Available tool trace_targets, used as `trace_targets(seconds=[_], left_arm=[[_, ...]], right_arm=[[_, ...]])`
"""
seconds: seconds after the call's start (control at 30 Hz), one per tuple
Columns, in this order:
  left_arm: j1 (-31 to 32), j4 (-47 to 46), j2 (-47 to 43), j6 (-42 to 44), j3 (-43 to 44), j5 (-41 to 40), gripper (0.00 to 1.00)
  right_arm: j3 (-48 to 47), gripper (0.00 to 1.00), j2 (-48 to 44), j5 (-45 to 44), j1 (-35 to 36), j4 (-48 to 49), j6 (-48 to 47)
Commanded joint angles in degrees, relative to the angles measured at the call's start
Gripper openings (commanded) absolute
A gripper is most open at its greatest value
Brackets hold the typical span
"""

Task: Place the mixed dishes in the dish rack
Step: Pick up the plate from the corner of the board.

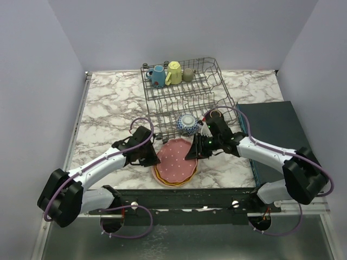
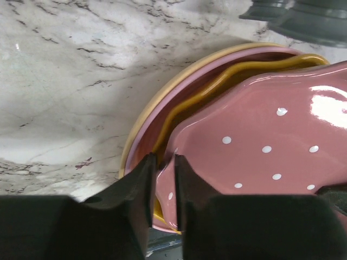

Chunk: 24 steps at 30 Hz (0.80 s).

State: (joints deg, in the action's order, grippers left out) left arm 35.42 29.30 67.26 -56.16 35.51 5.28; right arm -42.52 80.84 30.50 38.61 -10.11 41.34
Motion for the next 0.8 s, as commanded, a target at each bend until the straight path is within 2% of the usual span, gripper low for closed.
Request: trace_targets(seconds=[0.0,0.2,0.63,0.77], left_arm=[[0.79,-4.08,-2.3,-1.84,0.88,0.2,0.34],[0.79,0.44,-4.87,0.64,4.32,-2.31,0.5],[0.62,9.35,-10.67,7.79,14.52,-9.51,0.67],[0.62,10.71,-13.42,13.16,17.09,-11.23,0.76]], right_arm=[[-4.69,0.0,-4.95,-1.31,1.1,-1.97,-1.78],[-8.17,0.0,-7.35,-4.35,1.12,-6.64,-3.08],[-15.39,0.0,-9.37,-12.46,1.09,-15.53,-6.63],[-22.41,0.0,-10.13,-18.43,1.09,-21.99,-9.86]])
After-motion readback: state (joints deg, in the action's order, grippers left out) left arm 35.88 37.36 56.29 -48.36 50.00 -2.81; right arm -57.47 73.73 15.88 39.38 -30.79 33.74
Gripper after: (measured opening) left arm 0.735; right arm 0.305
